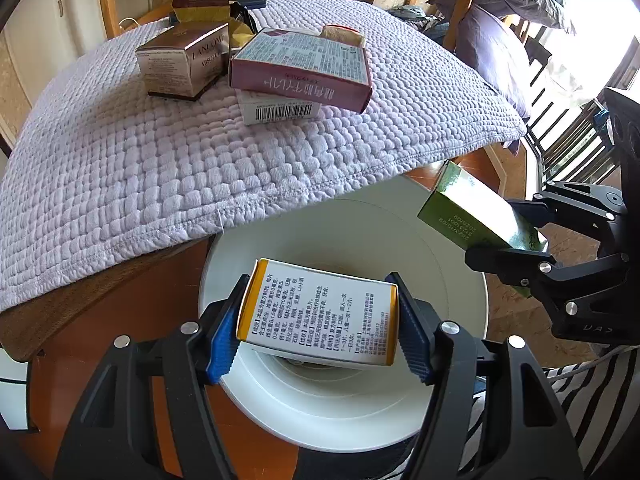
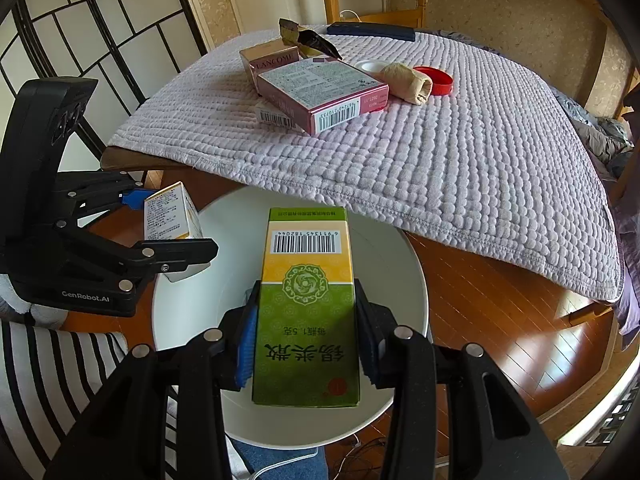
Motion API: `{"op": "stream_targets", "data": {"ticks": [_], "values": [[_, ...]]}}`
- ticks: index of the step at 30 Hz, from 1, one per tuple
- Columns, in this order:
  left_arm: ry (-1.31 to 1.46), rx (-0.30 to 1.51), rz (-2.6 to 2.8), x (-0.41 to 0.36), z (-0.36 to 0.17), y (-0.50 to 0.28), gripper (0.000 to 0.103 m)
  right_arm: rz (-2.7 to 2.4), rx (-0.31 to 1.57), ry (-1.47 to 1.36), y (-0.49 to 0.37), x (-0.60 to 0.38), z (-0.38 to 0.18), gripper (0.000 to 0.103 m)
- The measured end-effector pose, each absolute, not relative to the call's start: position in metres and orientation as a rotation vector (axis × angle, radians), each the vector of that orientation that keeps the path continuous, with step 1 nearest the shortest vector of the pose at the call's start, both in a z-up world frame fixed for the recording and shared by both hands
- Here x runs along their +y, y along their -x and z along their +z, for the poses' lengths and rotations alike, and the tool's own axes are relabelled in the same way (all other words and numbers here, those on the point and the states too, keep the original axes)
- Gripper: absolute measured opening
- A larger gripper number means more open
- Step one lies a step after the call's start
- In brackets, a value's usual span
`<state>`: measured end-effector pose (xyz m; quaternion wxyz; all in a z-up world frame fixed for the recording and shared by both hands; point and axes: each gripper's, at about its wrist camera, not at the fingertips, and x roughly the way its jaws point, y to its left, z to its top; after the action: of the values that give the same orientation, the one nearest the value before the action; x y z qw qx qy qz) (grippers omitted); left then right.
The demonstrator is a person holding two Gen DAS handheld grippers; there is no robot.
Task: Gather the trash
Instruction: 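Carry both held boxes over the white bin beside the bed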
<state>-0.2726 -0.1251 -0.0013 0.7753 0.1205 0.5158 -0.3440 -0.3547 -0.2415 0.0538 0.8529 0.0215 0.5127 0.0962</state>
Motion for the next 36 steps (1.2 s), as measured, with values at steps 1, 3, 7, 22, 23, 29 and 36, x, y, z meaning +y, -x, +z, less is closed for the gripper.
{"op": "stream_targets", "data": {"ticks": [1,3,7,22,23,29,36], "values": [[-0.263,1.119,-0.742,-0.125,-0.003,0.273,0.068,0.203,1.080,-0.046,0.355,-0.241,0.053,0.041],[-0.265,1.123,-0.741,-0.124,-0.004,0.272,0.068,0.205,1.083,-0.048,0.355,-0.242,0.051,0.041],[-0.274,1.131,-0.738,-0.128,-0.011,0.274,0.068,0.211,1.093,-0.046,0.353,-0.241,0.047,0.041],[-0.311,1.167,-0.721,-0.131,-0.033,0.275,0.068,0.206,1.130,-0.043,0.350,-0.233,0.023,0.041],[-0.314,1.169,-0.719,-0.132,-0.034,0.275,0.068,0.204,1.132,-0.043,0.351,-0.231,0.020,0.041],[-0.331,1.178,-0.718,-0.141,-0.039,0.276,0.068,0.201,1.144,-0.043,0.351,-0.230,0.008,0.041],[-0.327,1.203,-0.711,-0.142,-0.048,0.272,0.081,0.196,1.145,-0.044,0.354,-0.226,0.000,0.049]]}}
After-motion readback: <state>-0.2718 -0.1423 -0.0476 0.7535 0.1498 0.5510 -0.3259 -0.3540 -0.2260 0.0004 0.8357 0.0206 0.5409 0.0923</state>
